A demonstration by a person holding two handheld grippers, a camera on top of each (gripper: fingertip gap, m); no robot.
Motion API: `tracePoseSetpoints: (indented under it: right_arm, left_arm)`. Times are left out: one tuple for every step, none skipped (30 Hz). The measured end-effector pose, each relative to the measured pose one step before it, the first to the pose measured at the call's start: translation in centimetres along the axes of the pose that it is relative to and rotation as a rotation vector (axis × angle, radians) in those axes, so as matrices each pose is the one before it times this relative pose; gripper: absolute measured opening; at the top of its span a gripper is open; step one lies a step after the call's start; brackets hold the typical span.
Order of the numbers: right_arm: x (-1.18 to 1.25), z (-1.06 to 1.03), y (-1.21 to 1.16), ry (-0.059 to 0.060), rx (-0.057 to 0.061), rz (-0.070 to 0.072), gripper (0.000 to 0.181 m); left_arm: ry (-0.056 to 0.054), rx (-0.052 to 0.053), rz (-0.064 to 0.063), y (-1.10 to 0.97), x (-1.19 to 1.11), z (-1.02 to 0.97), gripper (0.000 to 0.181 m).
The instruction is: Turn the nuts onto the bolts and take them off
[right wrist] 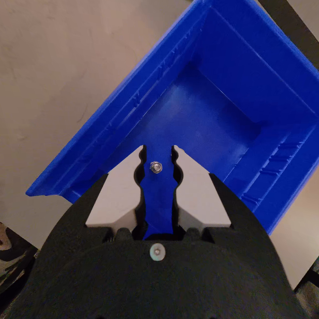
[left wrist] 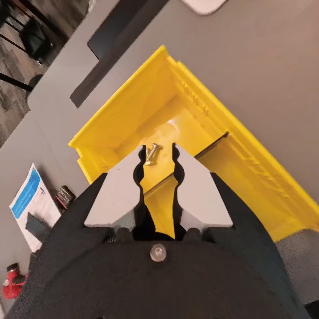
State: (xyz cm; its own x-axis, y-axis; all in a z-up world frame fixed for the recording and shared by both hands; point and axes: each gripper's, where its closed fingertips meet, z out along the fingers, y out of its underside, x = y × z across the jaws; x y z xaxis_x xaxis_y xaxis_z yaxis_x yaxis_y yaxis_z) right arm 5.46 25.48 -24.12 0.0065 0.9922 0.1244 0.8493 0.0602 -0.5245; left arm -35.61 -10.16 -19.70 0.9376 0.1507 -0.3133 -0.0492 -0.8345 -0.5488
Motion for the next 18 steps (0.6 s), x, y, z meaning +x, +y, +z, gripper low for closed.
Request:
tracePoseSetpoints:
  right_arm:
    - [-0.150,0.038,-0.075,-0.0038,0.0016,-0.0034,0.028]
    - [-0.102,0.042,-0.057,-0.0015,0.0007,-0.0045,0.028]
    - [-0.094,0.042,-0.054,-0.0020,0.0011,-0.0037,0.028]
    - [-0.111,0.062,-0.042,-0.0043,0.0012,-0.0018,0.028]
    - [-0.098,0.058,-0.049,-0.0045,0.0014,-0.0011,0.028]
    - [-0.086,0.059,-0.053,-0.0039,0.0023,-0.0017,0.028]
    - [-0.099,0.067,-0.047,-0.0047,0.0022,-0.0016,0.027]
    - [-0.078,0.070,-0.026,-0.0044,0.0012,-0.0011,0.027]
    - [-0.053,0.069,-0.026,-0.0021,0.0012,-0.0015,0.027]
    - [-0.009,0.049,-0.027,-0.0006,0.0012,-0.0016,0.027]
    - [-0.018,0.036,-0.005,-0.0009,0.0009,-0.0009,0.027]
    - [-0.019,0.029,-0.009,-0.0021,0.0009,-0.0003,0.027]
    - [-0.017,0.002,-0.006,-0.0019,0.0017,-0.0002,0.027]
    - [0.014,-0.011,-0.024,-0.0005,0.0029,-0.0001,0.027]
    - [0.044,-0.019,-0.050,0.0001,0.0041,0.0001,0.027]
    - [0.041,-0.033,-0.065,0.0000,0.0044,0.0006,0.026]
    - [0.032,-0.032,-0.048,0.0002,0.0034,0.0007,0.026]
    - [0.037,-0.040,-0.053,0.0007,0.0027,-0.0002,0.026]
  left_arm:
    - [0.0243,-0.0429,0.0218,0.428,-0.238,0.990,0.027]
    - [0.0378,-0.0492,0.0142,0.509,0.000,1.040,0.026]
    - [0.0339,-0.0485,0.0147,0.452,0.003,0.985,0.026]
    - [0.0294,-0.0341,0.0122,0.202,-0.008,0.860,0.025]
    - [0.0324,-0.0347,0.0049,0.172,0.020,0.798,0.025]
    - [0.0134,-0.0393,0.0120,0.215,-0.270,0.781,0.025]
    - [-0.0063,-0.0395,0.0172,0.236,-0.550,0.740,0.025]
    - [0.0033,-0.0425,0.0132,0.336,-0.415,0.741,0.025]
    - [0.0304,-0.0332,0.0050,0.272,0.023,0.745,0.026]
    - [0.0235,-0.0335,-0.0009,0.321,-0.026,0.662,0.025]
    - [-0.0035,-0.0380,0.0123,0.393,-0.260,0.557,0.024]
    - [0.0048,-0.0365,0.0188,0.365,0.026,0.513,0.024]
    - [0.0239,-0.0230,0.0106,0.158,0.380,0.497,0.024]
    - [0.0047,-0.0164,0.0052,0.035,0.090,0.453,0.023]
    - [-0.0066,-0.0200,0.0079,0.116,-0.082,0.461,0.021]
    - [-0.0071,-0.0162,0.0022,0.104,-0.117,0.373,0.023]
    - [-0.0012,-0.0138,0.0005,0.094,-0.063,0.223,0.018]
    - [-0.0050,-0.0008,0.0062,-0.053,-0.059,0.127,0.010]
